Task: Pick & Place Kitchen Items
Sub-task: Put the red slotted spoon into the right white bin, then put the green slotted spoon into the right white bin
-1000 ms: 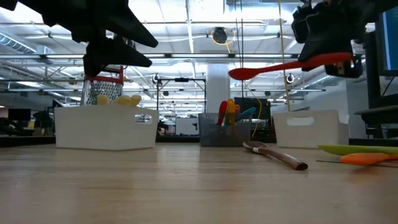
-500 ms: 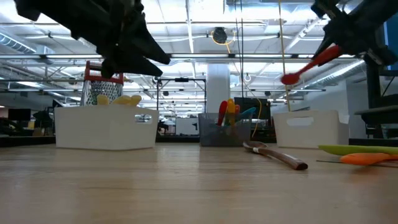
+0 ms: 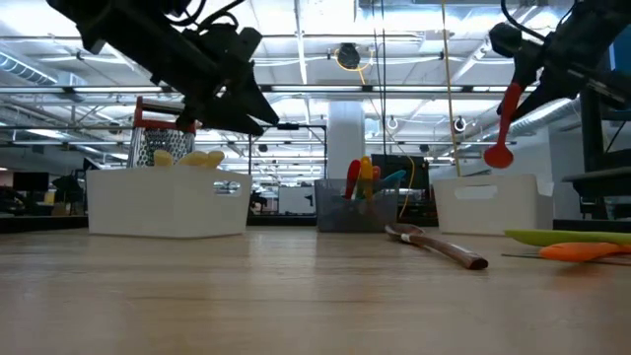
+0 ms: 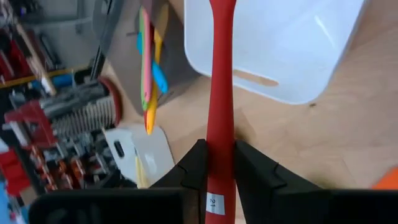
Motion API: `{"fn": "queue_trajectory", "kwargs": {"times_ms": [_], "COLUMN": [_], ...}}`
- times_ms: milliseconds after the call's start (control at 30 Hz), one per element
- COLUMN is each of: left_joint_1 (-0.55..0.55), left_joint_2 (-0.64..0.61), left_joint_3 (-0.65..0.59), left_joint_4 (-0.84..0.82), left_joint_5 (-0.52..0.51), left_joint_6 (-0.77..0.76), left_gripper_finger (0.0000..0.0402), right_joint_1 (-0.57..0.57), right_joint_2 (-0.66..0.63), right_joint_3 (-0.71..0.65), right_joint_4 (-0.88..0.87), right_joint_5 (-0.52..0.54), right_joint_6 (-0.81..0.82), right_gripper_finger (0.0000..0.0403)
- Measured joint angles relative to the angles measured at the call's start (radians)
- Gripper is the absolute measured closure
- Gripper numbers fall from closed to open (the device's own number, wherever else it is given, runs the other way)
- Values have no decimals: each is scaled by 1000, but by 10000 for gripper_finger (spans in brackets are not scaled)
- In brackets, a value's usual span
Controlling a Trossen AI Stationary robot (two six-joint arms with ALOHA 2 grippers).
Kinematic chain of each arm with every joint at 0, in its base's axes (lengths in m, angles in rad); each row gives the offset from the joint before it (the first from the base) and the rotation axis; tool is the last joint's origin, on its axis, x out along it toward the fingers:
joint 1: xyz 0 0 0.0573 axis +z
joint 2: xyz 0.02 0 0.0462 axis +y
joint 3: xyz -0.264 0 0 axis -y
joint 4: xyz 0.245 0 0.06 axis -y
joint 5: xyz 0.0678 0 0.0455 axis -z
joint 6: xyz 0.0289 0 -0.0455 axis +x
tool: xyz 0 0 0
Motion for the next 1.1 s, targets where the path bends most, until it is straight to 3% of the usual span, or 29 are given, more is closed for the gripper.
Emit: {"fn": "queue_trajectory", "kwargs": {"times_ms": [233, 567, 800, 967, 1100], "left_joint_1": [51, 67, 67, 67, 66], "left_joint_2": [0, 0, 0, 0, 0], "left_joint_3": [0, 0, 0, 0, 0], "left_joint_4": [0, -1, -1, -1, -1], "left_joint_5": [2, 16, 165, 291, 326], "left_joint_6": [5, 3, 2, 2, 2], "left_gripper_finger": [220, 220, 220, 220, 220], "right_joint_1": [-77, -221, -254, -255, -255], "right_joint_2": [26, 26, 25, 25, 25], "right_joint_3": [-69, -346, -483, -493, -493], "right_joint_4": [105, 505, 862, 887, 930], "right_joint_5": [-3, -29, 53, 55, 54], "right_joint_6": [43, 38, -19, -55, -84], "right_gripper_finger": [353, 352, 307, 268, 246]}}
